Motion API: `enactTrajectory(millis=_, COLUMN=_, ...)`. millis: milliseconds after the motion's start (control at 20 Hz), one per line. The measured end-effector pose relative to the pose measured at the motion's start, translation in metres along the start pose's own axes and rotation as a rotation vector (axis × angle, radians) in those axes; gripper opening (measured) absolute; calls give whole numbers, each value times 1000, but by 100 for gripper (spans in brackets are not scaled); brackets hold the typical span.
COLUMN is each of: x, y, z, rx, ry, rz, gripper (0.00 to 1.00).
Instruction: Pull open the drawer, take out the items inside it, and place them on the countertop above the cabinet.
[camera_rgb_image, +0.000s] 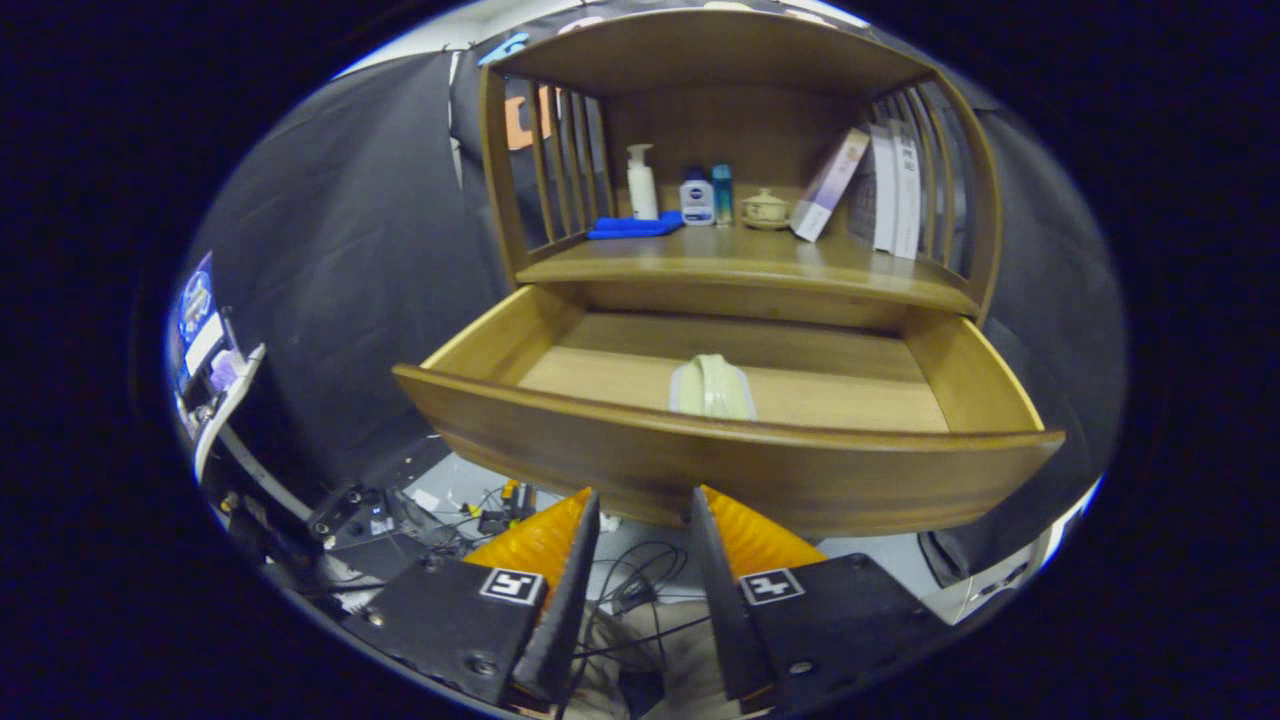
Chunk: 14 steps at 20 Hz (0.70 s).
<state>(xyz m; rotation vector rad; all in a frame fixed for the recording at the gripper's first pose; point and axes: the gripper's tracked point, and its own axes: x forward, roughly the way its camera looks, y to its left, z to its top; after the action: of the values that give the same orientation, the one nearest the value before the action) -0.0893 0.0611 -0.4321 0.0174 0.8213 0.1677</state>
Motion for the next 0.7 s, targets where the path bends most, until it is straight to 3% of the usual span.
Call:
enactTrajectory(millis=50, x=-3, y=5, z=11, rx=6, ry=-5, rz=19, gripper=64)
enactTrajectory(millis=250, x=0, y=-3, z=62, rx=-52, ry=-51, rz=15, gripper=66)
enactTrajectory(millis=300, x=5, y=-11, z=70, rx=-65, ry=-40, rz=-8, gripper=70)
enactTrajectory(millis=350, x=14, y=-17, z=76, rx=-73, ry=-28, rz=-22, gripper=82)
enactTrajectory(millis=700, x=96, y=-69, z=70, rx=-10, ry=214, rz=-95, gripper=82)
